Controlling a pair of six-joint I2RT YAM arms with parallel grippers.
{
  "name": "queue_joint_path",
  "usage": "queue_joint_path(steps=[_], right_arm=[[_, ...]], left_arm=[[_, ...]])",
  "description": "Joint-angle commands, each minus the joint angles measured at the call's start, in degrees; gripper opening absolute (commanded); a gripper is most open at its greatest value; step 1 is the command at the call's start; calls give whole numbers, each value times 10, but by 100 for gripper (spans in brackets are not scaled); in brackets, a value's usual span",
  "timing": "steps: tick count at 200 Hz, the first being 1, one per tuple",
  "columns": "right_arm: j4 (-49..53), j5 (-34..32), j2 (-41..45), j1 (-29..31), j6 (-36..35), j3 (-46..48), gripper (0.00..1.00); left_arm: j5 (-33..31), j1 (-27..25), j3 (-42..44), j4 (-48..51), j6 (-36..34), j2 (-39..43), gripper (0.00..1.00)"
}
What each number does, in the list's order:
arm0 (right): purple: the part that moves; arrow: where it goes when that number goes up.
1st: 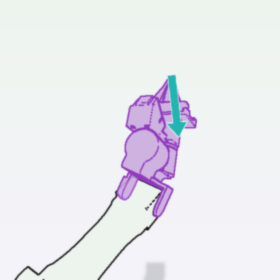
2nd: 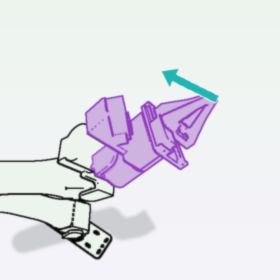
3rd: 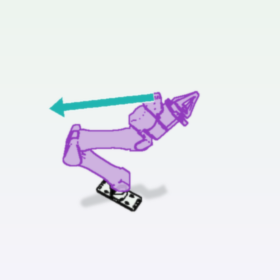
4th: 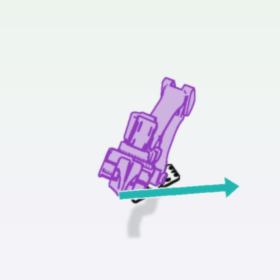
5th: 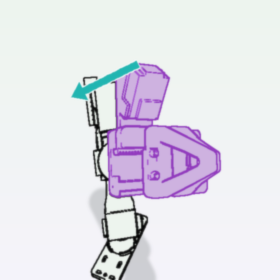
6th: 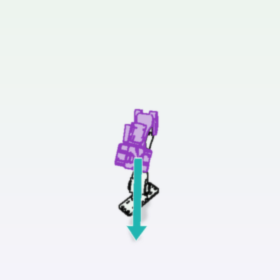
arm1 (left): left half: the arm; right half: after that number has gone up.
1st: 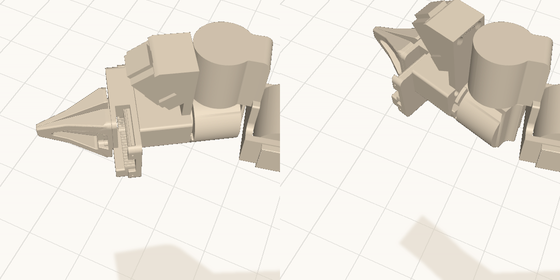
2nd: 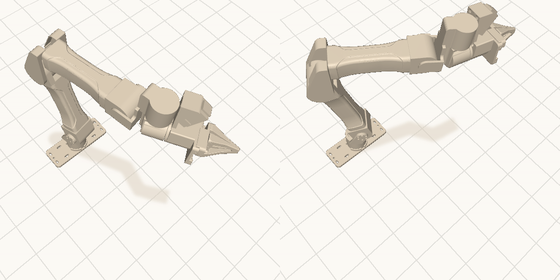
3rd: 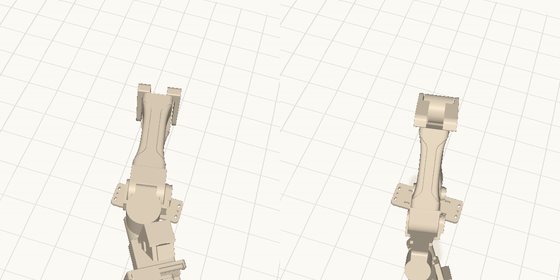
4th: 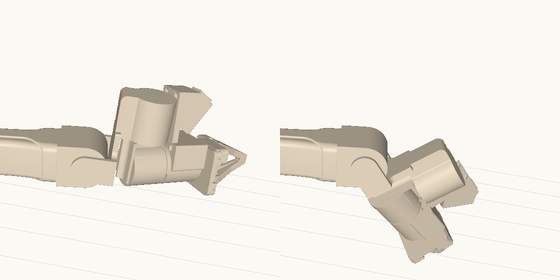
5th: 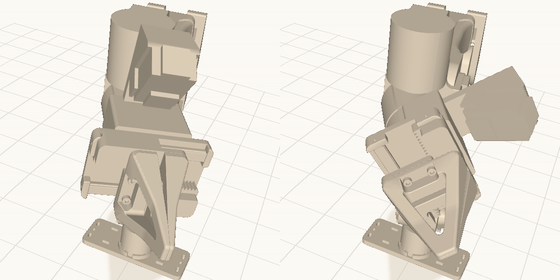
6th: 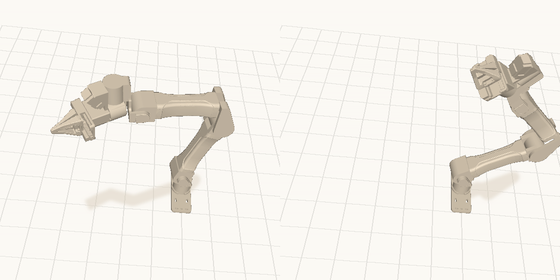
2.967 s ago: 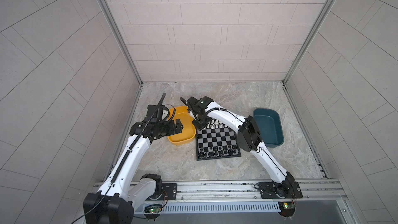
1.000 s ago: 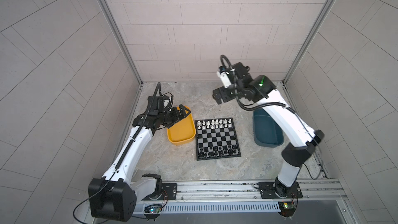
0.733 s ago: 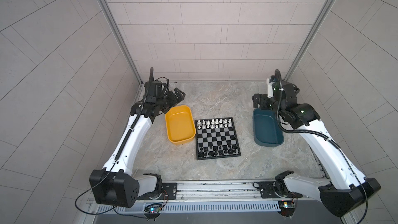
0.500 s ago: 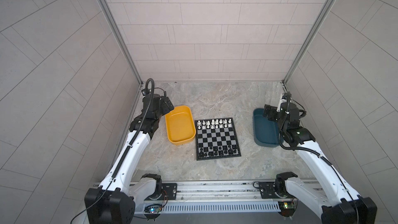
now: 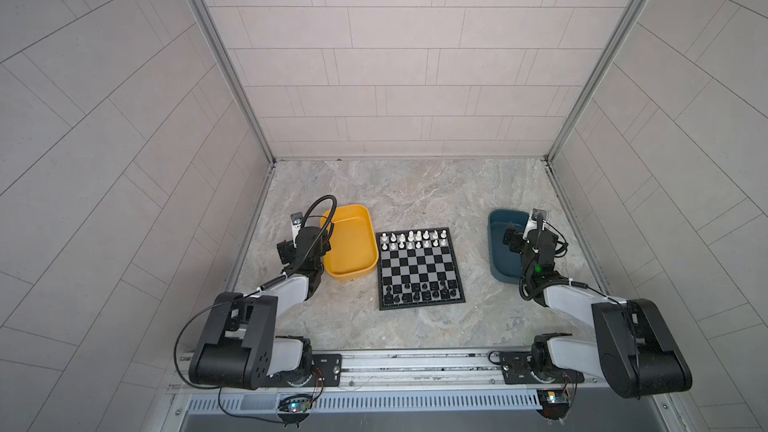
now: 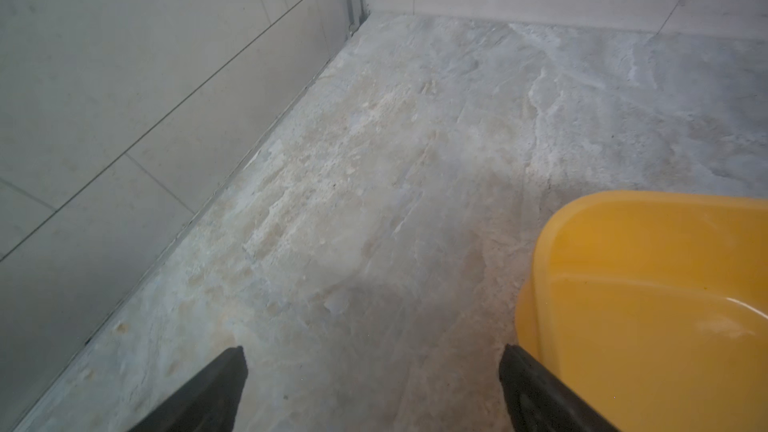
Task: Set up the chess pieces on the board
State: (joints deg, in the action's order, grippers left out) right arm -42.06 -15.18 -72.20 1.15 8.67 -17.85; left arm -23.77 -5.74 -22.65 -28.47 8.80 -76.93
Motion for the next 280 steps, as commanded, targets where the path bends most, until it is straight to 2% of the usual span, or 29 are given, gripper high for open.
queue_joint_path(steps=[1,8,27,45,57,73,102,118,130,150,160,172,181,203,208,222,237,259,280], right_arm=[[-82,9,-22,-6,-23,-15,99],[-84,12,-23,-7,-29,-15,99],[-53,7,-22,-7,-36,-29,99],[-41,11,-17,-11,-37,-32,99],[-8,0,4,-15,-37,-32,99],[3,-1,12,-17,-61,-28,99],[-5,4,19,-18,-57,-17,99],[4,29,18,-18,-68,-23,99],[5,20,28,-18,-71,-12,99],[6,52,32,-17,-33,-6,99],[3,90,23,-17,-50,-4,99],[12,70,-15,-17,-28,-12,99],[-56,62,-60,-20,-16,3,99],[-343,103,-208,-19,-44,56,99],[-375,102,-220,-19,-42,66,99],[-287,96,-176,-19,-40,58,99],[-219,132,-163,-18,-56,30,99],[-277,130,-197,-17,-58,32,99],[-264,115,-185,-17,-55,37,99]], left_arm=[[14,7,-7,-99,-55,-19,100],[13,12,15,-157,-60,-28,100],[5,41,78,-322,-20,-93,100],[58,43,62,-330,-44,-121,100],[51,43,65,-357,-46,-138,100],[54,43,62,-324,-40,-127,100],[57,43,43,-313,-46,-132,100],[53,43,40,-307,-45,-132,100],[52,43,40,-308,-46,-133,100],[53,43,40,-308,-46,-132,100],[54,44,40,-308,-46,-132,100],[53,43,40,-308,-46,-132,100],[54,43,40,-308,-46,-132,100],[51,40,31,-293,-49,-132,100],[50,38,24,-279,-51,-133,100],[36,25,13,-262,-64,-135,100],[32,21,9,-256,-68,-136,100],[34,22,6,-251,-69,-137,100],[37,22,-9,-236,-67,-151,100]])
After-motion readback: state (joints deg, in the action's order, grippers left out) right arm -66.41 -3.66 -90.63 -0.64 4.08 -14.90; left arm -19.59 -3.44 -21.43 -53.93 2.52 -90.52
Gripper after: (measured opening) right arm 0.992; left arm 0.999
